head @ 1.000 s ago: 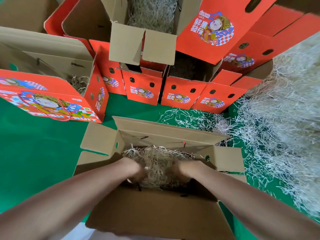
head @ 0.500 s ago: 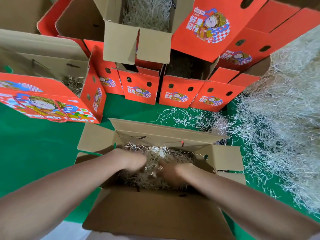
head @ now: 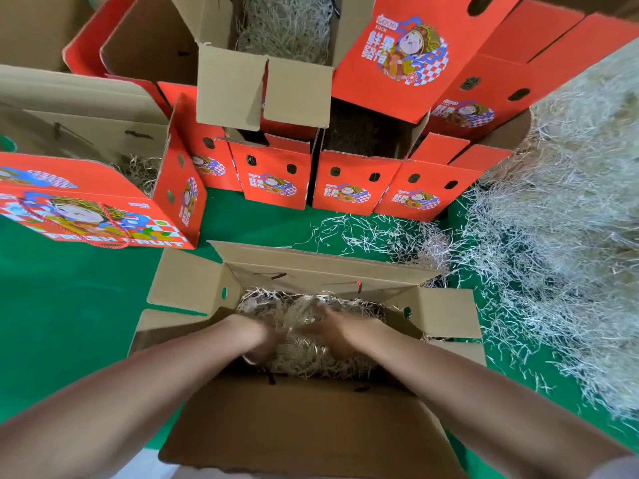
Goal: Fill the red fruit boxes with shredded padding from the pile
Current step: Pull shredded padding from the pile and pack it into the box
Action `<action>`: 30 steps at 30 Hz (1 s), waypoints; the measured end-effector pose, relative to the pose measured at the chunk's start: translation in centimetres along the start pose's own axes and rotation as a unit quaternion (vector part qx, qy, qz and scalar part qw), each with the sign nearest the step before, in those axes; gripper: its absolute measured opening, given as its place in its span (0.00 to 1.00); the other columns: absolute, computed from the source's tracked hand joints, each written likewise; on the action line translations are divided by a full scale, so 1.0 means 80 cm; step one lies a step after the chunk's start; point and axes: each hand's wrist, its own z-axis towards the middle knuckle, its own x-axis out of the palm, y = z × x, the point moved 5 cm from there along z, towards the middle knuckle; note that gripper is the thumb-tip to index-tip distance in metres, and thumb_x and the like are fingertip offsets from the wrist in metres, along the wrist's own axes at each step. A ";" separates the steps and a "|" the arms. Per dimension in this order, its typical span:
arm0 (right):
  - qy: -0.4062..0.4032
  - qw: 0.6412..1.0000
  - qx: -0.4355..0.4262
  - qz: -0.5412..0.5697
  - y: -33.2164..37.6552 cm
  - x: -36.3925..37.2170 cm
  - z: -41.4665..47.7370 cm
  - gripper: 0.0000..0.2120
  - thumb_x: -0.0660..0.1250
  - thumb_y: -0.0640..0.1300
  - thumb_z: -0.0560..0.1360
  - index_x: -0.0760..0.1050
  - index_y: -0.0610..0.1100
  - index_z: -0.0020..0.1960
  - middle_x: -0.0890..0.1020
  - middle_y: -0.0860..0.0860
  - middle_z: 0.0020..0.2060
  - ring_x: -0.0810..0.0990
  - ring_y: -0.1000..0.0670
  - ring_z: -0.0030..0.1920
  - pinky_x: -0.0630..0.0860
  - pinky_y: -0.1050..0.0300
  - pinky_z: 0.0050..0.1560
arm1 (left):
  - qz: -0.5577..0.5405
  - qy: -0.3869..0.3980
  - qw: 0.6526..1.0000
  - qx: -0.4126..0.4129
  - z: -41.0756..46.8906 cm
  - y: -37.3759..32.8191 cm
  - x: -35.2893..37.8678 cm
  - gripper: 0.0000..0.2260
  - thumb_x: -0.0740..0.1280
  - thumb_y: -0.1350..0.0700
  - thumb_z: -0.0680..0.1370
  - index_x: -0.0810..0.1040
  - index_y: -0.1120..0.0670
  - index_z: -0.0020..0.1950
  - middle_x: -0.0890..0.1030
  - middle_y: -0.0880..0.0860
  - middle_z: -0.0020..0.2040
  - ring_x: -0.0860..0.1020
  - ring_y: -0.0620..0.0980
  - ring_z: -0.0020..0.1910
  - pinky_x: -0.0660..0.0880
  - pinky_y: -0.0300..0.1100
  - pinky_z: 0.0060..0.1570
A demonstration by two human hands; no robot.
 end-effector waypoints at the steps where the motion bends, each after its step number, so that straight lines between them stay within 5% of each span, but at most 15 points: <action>1: 0.001 1.000 0.012 0.001 -0.005 -0.001 0.001 0.33 0.54 0.57 0.74 0.45 0.56 0.76 0.53 0.42 0.74 0.71 0.50 0.37 0.59 0.58 0.29 | 0.039 0.024 0.999 -0.006 -0.002 0.001 0.004 0.27 0.53 0.63 0.81 0.47 0.48 0.77 0.49 0.57 0.77 0.61 0.60 0.71 0.67 0.47 0.63; 2: -0.008 1.000 0.009 0.015 -0.008 -0.002 0.001 0.32 0.57 0.56 0.76 0.48 0.55 0.76 0.60 0.42 0.72 0.70 0.52 0.36 0.60 0.59 0.29 | 0.054 0.017 0.998 -0.004 0.003 0.003 0.003 0.25 0.52 0.59 0.82 0.49 0.47 0.77 0.49 0.57 0.77 0.62 0.59 0.72 0.67 0.46 0.63; 4: -0.033 0.998 -0.049 -0.032 -0.004 -0.010 -0.009 0.24 0.59 0.42 0.78 0.60 0.52 0.73 0.71 0.45 0.63 0.68 0.55 0.33 0.66 0.63 0.29 | 0.035 -0.061 0.997 0.025 0.006 0.003 -0.013 0.19 0.53 0.55 0.82 0.61 0.48 0.74 0.65 0.58 0.72 0.72 0.56 0.64 0.72 0.41 0.52; 6: -0.088 0.991 -0.054 -0.089 -0.004 -0.026 -0.026 0.22 0.57 0.29 0.75 0.73 0.45 0.64 0.76 0.45 0.56 0.74 0.53 0.37 0.74 0.61 0.37 | 0.003 -0.142 0.989 0.045 0.003 0.001 -0.031 0.17 0.56 0.64 0.78 0.72 0.56 0.66 0.74 0.59 0.62 0.77 0.56 0.55 0.76 0.43 0.46; 9: -0.128 0.980 -0.022 -0.153 -0.013 -0.035 -0.045 0.18 0.56 0.28 0.73 0.75 0.39 0.57 0.76 0.41 0.54 0.76 0.42 0.55 0.74 0.49 0.57 | -0.039 -0.216 0.975 0.038 -0.018 0.003 -0.051 0.16 0.58 0.73 0.71 0.79 0.59 0.49 0.77 0.56 0.47 0.77 0.53 0.42 0.77 0.46 0.42; 11: -0.071 0.980 -0.002 -0.183 -0.018 -0.020 -0.051 0.17 0.56 0.31 0.75 0.72 0.38 0.62 0.74 0.39 0.59 0.74 0.39 0.59 0.72 0.47 0.60 | -0.016 -0.188 0.981 0.045 -0.011 0.005 -0.039 0.13 0.57 0.71 0.74 0.78 0.61 0.52 0.75 0.54 0.42 0.74 0.51 0.38 0.75 0.45 0.41; 13: 0.019 0.980 -0.008 -0.199 -0.024 0.003 -0.048 0.17 0.58 0.38 0.78 0.70 0.42 0.66 0.72 0.41 0.63 0.72 0.39 0.61 0.71 0.46 0.59 | 0.037 -0.065 0.996 0.054 -0.013 0.001 -0.012 0.13 0.56 0.62 0.79 0.75 0.61 0.60 0.76 0.54 0.46 0.75 0.51 0.42 0.73 0.45 0.45; 15: 0.129 0.958 0.009 -0.257 -0.035 0.023 -0.040 0.18 0.56 0.39 0.79 0.66 0.42 0.69 0.69 0.41 0.66 0.70 0.40 0.63 0.69 0.47 0.61 | 0.129 0.023 0.991 0.036 -0.015 0.000 0.010 0.16 0.57 0.56 0.81 0.71 0.59 0.67 0.75 0.57 0.61 0.75 0.55 0.59 0.71 0.47 0.57; 18: 0.188 0.923 0.037 -0.335 -0.037 0.027 -0.042 0.17 0.55 0.37 0.79 0.67 0.36 0.66 0.68 0.39 0.66 0.69 0.39 0.64 0.68 0.44 0.64 | 0.194 0.021 0.979 0.058 -0.016 0.006 0.004 0.20 0.61 0.53 0.79 0.69 0.56 0.70 0.69 0.56 0.70 0.68 0.55 0.68 0.65 0.47 0.64; 20: 0.175 0.908 0.020 -0.380 -0.032 0.022 -0.047 0.15 0.55 0.39 0.79 0.70 0.35 0.63 0.72 0.40 0.62 0.72 0.40 0.61 0.71 0.44 0.60 | 0.155 0.009 0.987 0.051 -0.013 0.010 -0.004 0.18 0.60 0.55 0.78 0.71 0.57 0.68 0.71 0.56 0.67 0.70 0.53 0.61 0.65 0.47 0.63; 22: 0.117 0.920 0.020 -0.372 -0.029 0.012 -0.048 0.14 0.58 0.40 0.79 0.72 0.36 0.62 0.75 0.41 0.60 0.75 0.41 0.59 0.74 0.47 0.57 | 0.137 -0.021 0.989 0.049 -0.007 0.009 -0.012 0.14 0.58 0.63 0.78 0.75 0.60 0.62 0.75 0.57 0.53 0.71 0.53 0.49 0.68 0.49 0.60; 24: 0.023 0.958 0.021 -0.285 -0.026 0.002 -0.050 0.15 0.59 0.35 0.78 0.71 0.38 0.64 0.74 0.41 0.62 0.73 0.42 0.61 0.72 0.50 0.59 | 0.095 -0.093 0.989 0.060 -0.005 0.005 -0.025 0.12 0.57 0.68 0.76 0.78 0.62 0.54 0.75 0.55 0.45 0.73 0.53 0.43 0.74 0.48 0.50; 26: -0.059 0.979 0.010 -0.193 -0.024 -0.008 -0.054 0.18 0.57 0.31 0.77 0.69 0.37 0.66 0.73 0.38 0.63 0.72 0.41 0.63 0.69 0.50 0.64 | 0.051 -0.182 0.979 0.079 0.000 0.003 -0.040 0.13 0.58 0.72 0.73 0.77 0.61 0.52 0.77 0.56 0.49 0.76 0.54 0.47 0.75 0.46 0.50; 28: -0.022 0.978 0.026 -0.205 -0.028 -0.006 -0.058 0.18 0.56 0.31 0.77 0.67 0.35 0.67 0.72 0.37 0.63 0.72 0.41 0.63 0.69 0.50 0.65 | 0.051 -0.179 0.980 0.077 0.002 0.007 -0.040 0.18 0.57 0.72 0.74 0.73 0.60 0.61 0.74 0.57 0.56 0.75 0.54 0.53 0.74 0.45 0.55; 30: 0.092 0.963 0.044 -0.249 -0.031 0.011 -0.063 0.17 0.55 0.37 0.80 0.67 0.35 0.67 0.72 0.40 0.64 0.72 0.41 0.62 0.70 0.49 0.62 | 0.064 -0.069 0.994 0.055 0.004 0.012 -0.022 0.20 0.57 0.70 0.75 0.68 0.62 0.67 0.73 0.57 0.58 0.73 0.53 0.49 0.73 0.45 0.50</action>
